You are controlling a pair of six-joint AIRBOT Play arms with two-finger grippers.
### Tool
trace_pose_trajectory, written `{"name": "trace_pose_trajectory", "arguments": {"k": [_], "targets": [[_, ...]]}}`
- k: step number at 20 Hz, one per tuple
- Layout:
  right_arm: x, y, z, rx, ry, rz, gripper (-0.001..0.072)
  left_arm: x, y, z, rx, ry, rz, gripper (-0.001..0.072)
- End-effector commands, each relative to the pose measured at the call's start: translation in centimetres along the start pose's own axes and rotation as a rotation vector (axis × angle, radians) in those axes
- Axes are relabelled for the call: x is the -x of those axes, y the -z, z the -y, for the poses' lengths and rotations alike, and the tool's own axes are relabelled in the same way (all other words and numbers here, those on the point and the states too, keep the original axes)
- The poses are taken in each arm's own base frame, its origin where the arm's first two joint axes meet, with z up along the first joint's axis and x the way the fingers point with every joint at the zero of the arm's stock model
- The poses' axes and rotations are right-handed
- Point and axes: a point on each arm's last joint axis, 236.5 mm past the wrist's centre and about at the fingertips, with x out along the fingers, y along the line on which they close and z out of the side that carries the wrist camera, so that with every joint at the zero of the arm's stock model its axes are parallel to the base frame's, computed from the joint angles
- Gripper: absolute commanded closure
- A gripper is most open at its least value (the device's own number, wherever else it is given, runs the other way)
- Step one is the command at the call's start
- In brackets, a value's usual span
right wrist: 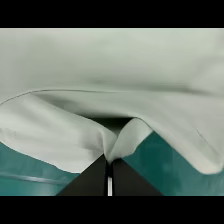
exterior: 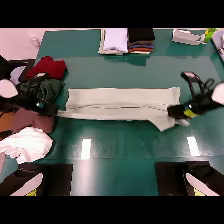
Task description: Fold the shirts.
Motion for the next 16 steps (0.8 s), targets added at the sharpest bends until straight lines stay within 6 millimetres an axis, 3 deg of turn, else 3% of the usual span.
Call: {"name": "trace_pose_trajectory", "arguments": {"k": [1, 4, 8, 12, 13, 14, 15, 16], "targets": [[-1.3, -6.6, -1.2, 0.054, 0.011, 0.056, 0.0696, -1.6, -5.4, -1.0, -0.017, -0.019, 0.073, 0.0686], [-3.0, -10.8, -1.5, 0.048, 0.016, 0.049, 0.0695, -3.9, -9.8, -1.8, -0.011, -0.021, 0.079, 0.0685], [-4.8, -16.2, 0.4, -0.024, 0.018, 0.079, 0.0695, -7.1, -14.5, -2.9, -0.005, -0.03, 0.101, 0.0685], [-6.9, -18.8, 1.9, -0.064, 0.03, 0.068, 0.0691, -9.8, -15.7, -3.7, 0.005, -0.034, 0.105, 0.0684], [-7.4, -19.2, 2.1, -0.07, 0.031, 0.064, 0.0581, -9.9, -15.8, -3.7, 0.005, -0.035, 0.105, 0.0679], [-7.8, -19.6, 2.0, -0.073, 0.024, 0.06, 0.034, -9.9, -15.9, -3.7, 0.007, -0.036, 0.111, 0.0457], [-7.9, -20.1, 2.1, -0.079, 0.009, 0.062, 0.0256, -9.6, -16.2, -3.8, 0.017, -0.035, 0.117, 0.0191], [-7.6, -20.6, 1.9, -0.08, -0.016, 0.07, 0.0256, -9.0, -16.5, -3.7, 0.029, -0.035, 0.12, 0.0165]]}}
